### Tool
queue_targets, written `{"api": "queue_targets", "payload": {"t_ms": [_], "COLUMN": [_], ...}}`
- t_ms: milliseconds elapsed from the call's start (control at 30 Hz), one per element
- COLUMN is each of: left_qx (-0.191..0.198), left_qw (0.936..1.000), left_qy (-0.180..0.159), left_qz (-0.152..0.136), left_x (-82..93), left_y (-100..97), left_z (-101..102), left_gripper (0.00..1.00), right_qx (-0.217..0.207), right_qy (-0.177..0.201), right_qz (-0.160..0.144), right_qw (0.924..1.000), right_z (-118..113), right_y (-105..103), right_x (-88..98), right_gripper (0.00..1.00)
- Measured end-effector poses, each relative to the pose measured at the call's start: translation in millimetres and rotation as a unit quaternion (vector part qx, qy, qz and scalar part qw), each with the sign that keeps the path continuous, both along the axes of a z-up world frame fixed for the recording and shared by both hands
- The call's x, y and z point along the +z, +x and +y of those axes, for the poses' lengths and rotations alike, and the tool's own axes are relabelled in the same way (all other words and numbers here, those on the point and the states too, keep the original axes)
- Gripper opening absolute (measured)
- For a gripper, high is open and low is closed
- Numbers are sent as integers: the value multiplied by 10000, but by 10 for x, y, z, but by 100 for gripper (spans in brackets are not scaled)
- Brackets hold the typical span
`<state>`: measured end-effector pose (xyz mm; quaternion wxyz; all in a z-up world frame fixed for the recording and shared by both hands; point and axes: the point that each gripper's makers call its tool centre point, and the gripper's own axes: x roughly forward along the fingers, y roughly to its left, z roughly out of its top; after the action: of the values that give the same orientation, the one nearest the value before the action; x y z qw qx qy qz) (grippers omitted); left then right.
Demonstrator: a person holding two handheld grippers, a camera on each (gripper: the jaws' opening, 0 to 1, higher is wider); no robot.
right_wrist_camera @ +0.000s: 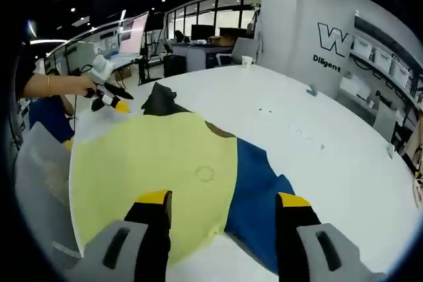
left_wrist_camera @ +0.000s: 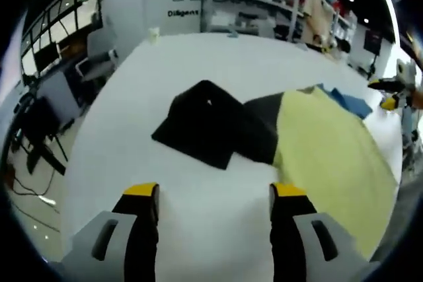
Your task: Fold the garment on the visible template until the final outline fits inside the template.
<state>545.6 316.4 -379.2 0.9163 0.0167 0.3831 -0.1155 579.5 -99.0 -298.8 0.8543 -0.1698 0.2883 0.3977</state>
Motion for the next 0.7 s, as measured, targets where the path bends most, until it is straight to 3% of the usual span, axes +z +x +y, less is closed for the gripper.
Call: {"api": "queue_targets", "payload": {"t_ms": [100, 200, 300, 567, 633, 700], "left_qx": [-46, -24, -20, -119, -72, -93], "left_qw": [10000, 10000, 9999, 9999, 9994, 9989], "left_qy": [61, -31, -75, 48, 349, 426], "left_qz": [-14, -85, -99, -63, -39, -148], "left_x": [0, -2, -27, -61, -84, -53], "left_y": [17, 149, 230, 354, 385, 449], "left_z": [-54, -31, -107, -144, -61, -75], "left_gripper": [58, 53, 51, 42, 38, 38], "right_qx": [-4, 78, 88, 233, 181, 90], "right_qy": [46, -126, 55, 111, 109, 121], "right_qz": [9, 89, 78, 128, 157, 214], "right_qw": [10000, 9999, 9999, 9996, 9997, 9997], "right_z": [50, 184, 371, 819, 849, 901], "right_y": [105, 337, 546, 791, 878, 928], "right_x": [-25, -172, -184, -346, -393, -444], "right_gripper": [59, 54, 53, 52, 51, 49]}}
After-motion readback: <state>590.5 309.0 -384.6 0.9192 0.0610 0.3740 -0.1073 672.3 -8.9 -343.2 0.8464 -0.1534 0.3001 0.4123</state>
